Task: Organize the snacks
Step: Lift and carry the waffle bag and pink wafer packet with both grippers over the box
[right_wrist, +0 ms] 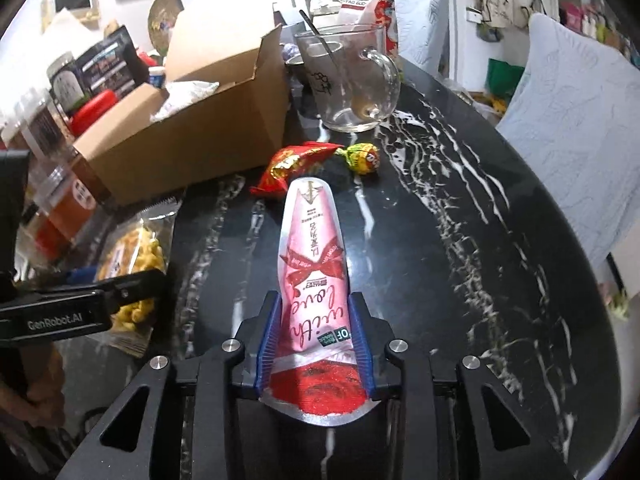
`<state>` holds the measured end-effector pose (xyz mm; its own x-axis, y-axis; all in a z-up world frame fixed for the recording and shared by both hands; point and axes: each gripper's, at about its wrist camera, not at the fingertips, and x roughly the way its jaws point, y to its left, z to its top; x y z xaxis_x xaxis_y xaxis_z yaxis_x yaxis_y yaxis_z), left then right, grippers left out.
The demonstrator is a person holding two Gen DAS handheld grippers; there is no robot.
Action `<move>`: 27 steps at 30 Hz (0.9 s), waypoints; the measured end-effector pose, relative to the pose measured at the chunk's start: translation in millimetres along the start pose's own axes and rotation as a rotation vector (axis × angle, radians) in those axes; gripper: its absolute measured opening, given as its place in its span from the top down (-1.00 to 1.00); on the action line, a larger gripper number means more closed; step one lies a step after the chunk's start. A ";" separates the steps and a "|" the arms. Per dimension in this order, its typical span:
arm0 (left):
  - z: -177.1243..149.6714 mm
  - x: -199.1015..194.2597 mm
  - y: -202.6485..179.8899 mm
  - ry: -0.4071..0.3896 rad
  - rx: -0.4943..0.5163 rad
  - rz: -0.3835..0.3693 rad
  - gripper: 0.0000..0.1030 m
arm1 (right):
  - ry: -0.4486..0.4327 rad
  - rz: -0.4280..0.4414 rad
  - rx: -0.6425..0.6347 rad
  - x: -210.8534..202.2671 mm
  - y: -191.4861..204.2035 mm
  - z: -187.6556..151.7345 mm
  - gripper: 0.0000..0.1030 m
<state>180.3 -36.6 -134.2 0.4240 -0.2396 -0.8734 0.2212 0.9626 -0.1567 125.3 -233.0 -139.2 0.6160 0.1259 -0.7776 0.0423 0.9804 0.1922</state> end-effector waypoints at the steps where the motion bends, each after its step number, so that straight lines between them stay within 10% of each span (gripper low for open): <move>1: -0.8 -1.8 0.3 -0.007 -0.002 0.001 -0.68 | 0.000 0.007 0.001 -1.3 1.6 -0.3 0.37; 27: -15.1 -108.4 3.5 -0.259 0.018 0.004 -0.68 | -0.172 0.251 -0.087 -81.7 57.4 4.3 0.38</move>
<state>121.8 -5.3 -47.1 0.6352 -0.2625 -0.7264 0.2340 0.9617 -0.1429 80.8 -187.7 -62.1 0.7232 0.3453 -0.5981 -0.1909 0.9322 0.3075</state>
